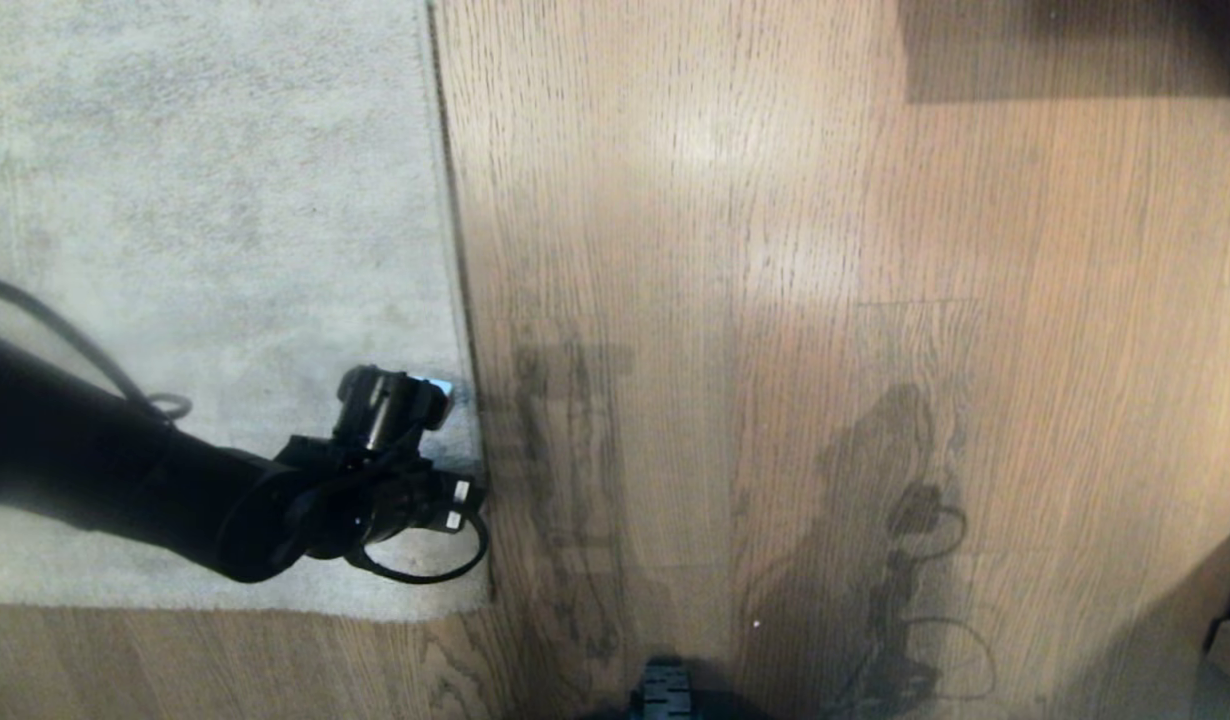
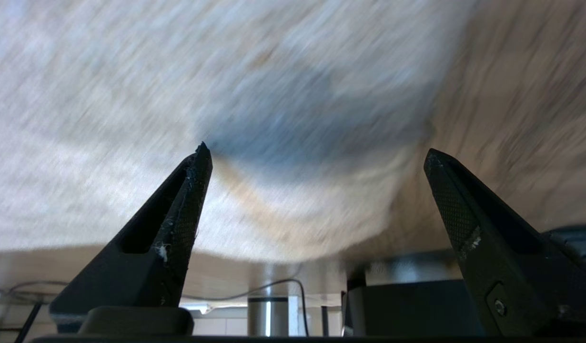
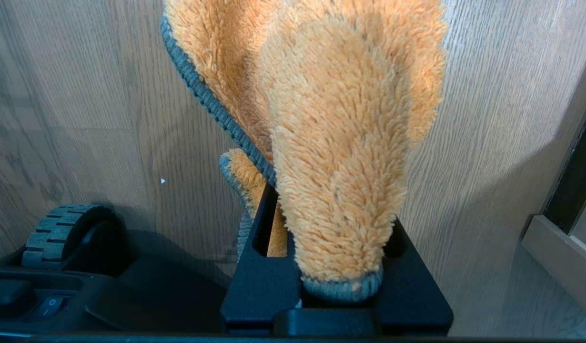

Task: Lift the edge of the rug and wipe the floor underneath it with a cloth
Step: Lift up the carpet

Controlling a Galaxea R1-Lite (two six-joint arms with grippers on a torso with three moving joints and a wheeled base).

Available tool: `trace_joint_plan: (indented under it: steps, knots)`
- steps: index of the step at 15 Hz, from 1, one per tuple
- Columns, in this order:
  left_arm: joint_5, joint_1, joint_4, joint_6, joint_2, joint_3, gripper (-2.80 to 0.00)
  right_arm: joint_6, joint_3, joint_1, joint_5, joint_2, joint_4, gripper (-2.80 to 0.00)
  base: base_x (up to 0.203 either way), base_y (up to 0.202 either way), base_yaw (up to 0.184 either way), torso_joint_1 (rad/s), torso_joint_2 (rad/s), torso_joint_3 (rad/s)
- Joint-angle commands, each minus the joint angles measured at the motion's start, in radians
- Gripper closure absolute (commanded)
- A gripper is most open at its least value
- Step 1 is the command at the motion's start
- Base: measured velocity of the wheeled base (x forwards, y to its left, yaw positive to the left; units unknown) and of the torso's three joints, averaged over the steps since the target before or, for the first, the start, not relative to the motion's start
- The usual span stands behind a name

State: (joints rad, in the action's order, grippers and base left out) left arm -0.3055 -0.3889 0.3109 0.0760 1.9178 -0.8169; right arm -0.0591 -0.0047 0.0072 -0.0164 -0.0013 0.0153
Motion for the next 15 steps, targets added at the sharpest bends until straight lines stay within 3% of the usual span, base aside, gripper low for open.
trace_joint_plan:
  steps: [1, 9, 15]
  knots:
    - [-0.018, -0.011, -0.014, 0.001, 0.045, -0.048, -2.8, -0.001, 0.0, 0.0, 0.0, 0.001, 0.0, 0.0, 0.0, 0.0, 0.0, 0.0, 0.0, 0.0]
    - [-0.133, -0.028, -0.042, -0.013, 0.075, -0.091, -2.8, -0.001, 0.0, 0.0, 0.0, 0.001, 0.0, 0.0, 0.0, 0.0, 0.0, 0.0, 0.0, 0.0]
    - [-0.259, -0.019, -0.145, -0.075, 0.035, -0.09, -2.8, -0.001, 0.0, 0.0, 0.0, 0.001, 0.0, 0.0, 0.0, 0.0, 0.0, 0.0, 0.0, 0.0]
